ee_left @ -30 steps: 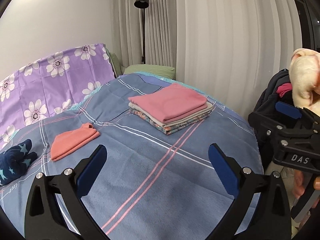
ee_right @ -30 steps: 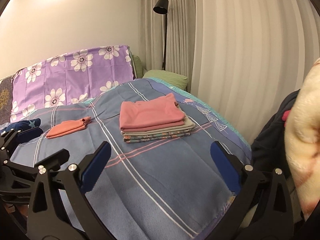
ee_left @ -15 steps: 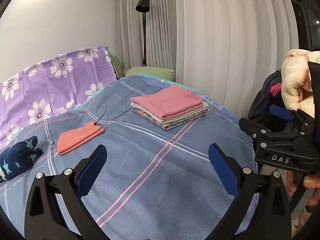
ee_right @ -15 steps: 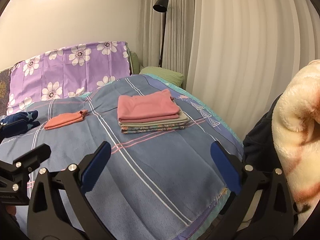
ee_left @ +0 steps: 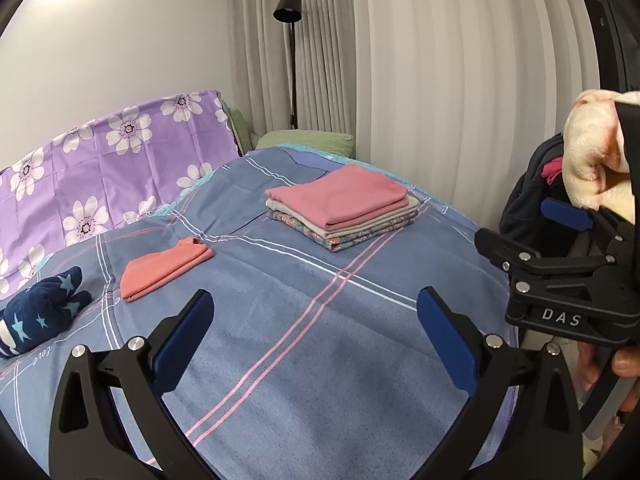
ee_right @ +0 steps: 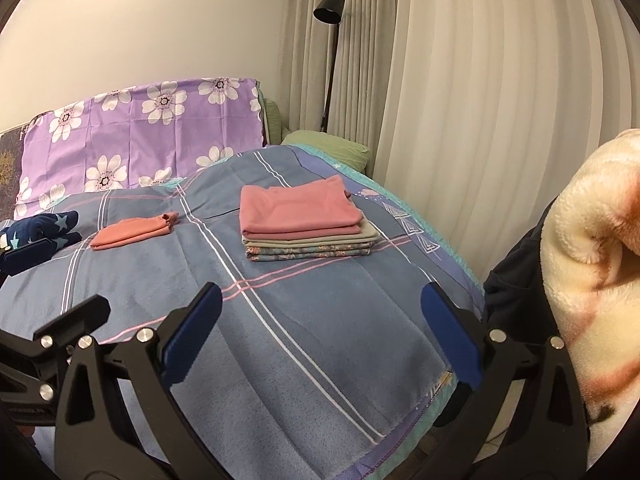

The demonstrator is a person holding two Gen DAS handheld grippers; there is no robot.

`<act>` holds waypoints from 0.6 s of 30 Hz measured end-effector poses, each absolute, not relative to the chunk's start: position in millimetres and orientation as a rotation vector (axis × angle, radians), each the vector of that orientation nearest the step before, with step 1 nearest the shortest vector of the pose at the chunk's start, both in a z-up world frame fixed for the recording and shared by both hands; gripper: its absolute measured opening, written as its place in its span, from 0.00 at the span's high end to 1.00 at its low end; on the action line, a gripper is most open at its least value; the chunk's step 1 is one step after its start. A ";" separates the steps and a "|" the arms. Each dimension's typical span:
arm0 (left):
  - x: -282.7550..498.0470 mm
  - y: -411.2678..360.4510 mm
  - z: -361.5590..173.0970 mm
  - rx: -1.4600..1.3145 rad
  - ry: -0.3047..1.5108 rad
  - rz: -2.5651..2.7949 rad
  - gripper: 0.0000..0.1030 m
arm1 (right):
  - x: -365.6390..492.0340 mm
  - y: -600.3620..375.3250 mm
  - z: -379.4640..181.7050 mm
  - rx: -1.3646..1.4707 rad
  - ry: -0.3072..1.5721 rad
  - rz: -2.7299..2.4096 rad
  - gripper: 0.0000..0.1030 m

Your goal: Fold small clothes

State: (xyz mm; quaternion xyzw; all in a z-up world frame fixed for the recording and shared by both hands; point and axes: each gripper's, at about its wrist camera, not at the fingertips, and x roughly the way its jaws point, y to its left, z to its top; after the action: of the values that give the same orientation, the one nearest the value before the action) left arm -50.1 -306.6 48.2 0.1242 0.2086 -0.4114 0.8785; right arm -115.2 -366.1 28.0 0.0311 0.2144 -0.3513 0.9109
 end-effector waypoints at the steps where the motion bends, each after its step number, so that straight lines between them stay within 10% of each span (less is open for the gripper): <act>1: -50.9 -307.2 47.6 0.265 0.434 -0.857 0.01 | -114.6 -366.0 28.3 0.064 0.443 -0.726 0.02; 18: -45.2 -310.1 39.6 0.276 0.485 -0.863 0.01 | -108.8 -366.8 21.6 0.068 0.480 -0.717 0.02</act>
State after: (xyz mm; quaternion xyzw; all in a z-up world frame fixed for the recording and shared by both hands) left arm -45.2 -310.1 39.6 0.1321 0.2319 -0.4127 0.8709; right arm -108.8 -366.8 21.6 0.0327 0.2324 -0.3473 0.9079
